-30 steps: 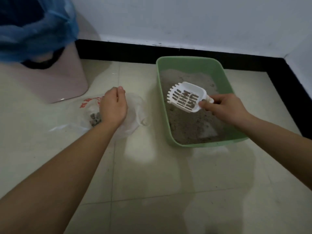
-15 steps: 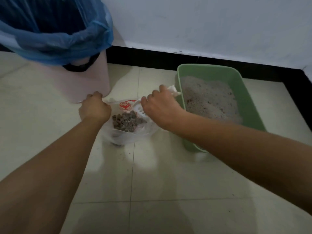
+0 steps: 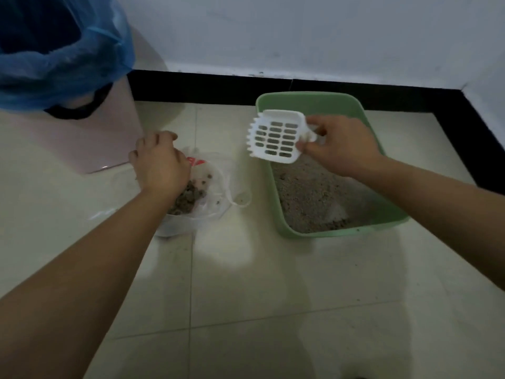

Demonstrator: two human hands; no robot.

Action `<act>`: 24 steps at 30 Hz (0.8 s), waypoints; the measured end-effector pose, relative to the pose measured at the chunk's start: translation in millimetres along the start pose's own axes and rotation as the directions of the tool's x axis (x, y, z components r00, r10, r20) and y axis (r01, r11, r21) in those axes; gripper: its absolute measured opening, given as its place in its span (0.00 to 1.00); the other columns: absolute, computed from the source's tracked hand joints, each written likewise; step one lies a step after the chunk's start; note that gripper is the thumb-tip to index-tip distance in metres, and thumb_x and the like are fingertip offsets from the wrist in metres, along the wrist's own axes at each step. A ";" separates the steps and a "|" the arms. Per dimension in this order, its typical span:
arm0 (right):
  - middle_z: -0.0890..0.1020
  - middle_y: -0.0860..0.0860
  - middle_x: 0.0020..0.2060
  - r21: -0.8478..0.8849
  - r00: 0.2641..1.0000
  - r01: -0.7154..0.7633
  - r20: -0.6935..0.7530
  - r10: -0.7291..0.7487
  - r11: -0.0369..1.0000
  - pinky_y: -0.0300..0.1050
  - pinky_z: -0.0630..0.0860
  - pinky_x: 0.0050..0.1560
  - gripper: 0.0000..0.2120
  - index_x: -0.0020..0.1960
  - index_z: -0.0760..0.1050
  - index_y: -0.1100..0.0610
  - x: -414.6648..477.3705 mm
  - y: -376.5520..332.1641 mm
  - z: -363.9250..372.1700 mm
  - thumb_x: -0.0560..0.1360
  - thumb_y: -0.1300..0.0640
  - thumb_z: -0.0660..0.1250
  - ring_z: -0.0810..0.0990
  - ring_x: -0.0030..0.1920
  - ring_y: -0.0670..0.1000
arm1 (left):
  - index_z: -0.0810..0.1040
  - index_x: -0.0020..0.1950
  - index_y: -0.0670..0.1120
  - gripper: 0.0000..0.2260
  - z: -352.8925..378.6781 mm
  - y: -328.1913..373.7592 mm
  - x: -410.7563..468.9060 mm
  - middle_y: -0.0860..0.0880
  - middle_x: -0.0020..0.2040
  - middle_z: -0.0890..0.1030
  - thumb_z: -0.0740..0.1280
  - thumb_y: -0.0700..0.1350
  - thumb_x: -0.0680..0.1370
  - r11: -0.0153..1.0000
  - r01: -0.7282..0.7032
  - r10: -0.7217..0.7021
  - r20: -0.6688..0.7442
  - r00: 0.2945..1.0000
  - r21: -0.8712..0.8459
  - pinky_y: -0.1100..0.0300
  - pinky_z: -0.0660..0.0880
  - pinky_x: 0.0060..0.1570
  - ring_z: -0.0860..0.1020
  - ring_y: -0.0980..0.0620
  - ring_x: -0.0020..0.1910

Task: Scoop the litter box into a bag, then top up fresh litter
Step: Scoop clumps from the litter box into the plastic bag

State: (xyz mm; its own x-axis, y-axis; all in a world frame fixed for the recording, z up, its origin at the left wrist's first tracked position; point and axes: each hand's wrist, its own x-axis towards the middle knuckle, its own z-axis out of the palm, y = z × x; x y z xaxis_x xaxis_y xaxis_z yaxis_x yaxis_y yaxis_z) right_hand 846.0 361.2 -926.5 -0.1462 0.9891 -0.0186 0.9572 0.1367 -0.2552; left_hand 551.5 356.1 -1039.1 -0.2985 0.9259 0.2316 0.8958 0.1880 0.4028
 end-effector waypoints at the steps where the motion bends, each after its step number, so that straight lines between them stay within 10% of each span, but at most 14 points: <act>1: 0.84 0.48 0.55 -0.021 1.000 -0.002 0.002 0.002 1.000 0.35 0.67 0.32 0.21 0.70 0.72 0.45 -4.5 18.8 -6.8 0.78 0.43 0.65 0.73 0.32 0.38 | 0.75 0.63 0.44 0.16 5.3 12.3 -3.0 0.40 0.62 0.75 0.60 0.41 0.76 0.996 -0.042 0.042 -0.004 0.999 -0.075 0.46 0.67 0.59 0.71 0.39 0.61; 10: 0.78 0.44 0.34 -0.380 0.966 0.068 0.256 0.034 0.922 0.43 0.73 0.36 0.19 0.67 0.75 0.42 -49.2 86.9 -1.8 0.77 0.41 0.62 0.74 0.36 0.50 | 0.74 0.61 0.38 0.18 51.5 131.5 -51.1 0.36 0.61 0.77 0.52 0.49 0.84 0.902 0.079 0.131 0.443 0.887 -0.425 0.53 0.68 0.59 0.74 0.40 0.61; 17: 0.81 0.50 0.40 -0.460 0.946 0.230 0.311 -0.087 0.857 0.44 0.70 0.35 0.19 0.66 0.74 0.46 -44.1 90.6 44.3 0.76 0.48 0.61 0.79 0.40 0.54 | 0.67 0.35 0.44 0.18 67.9 143.8 -56.0 0.44 0.35 0.73 0.53 0.46 0.84 0.869 0.145 0.026 0.337 0.941 -0.473 0.54 0.64 0.39 0.71 0.44 0.38; 24: 0.84 0.55 0.51 -0.152 0.963 0.092 0.264 -0.049 0.984 0.47 0.71 0.45 0.24 0.73 0.69 0.45 -49.4 109.0 88.5 0.78 0.48 0.63 0.81 0.52 0.59 | 0.78 0.59 0.40 0.16 91.2 154.5 -77.4 0.52 0.50 0.78 0.53 0.45 0.84 0.793 0.210 -0.079 0.245 0.966 -0.572 0.66 0.66 0.47 0.74 0.55 0.48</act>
State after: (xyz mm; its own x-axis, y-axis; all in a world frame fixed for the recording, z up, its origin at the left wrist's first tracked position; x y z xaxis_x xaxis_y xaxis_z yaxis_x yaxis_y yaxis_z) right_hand 935.4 322.3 -1038.9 -0.2537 0.9315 -0.2606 0.9665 0.2335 -0.1063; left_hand 743.1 343.4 -1075.6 -0.2785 0.9601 -0.0253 0.4591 0.1562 0.8746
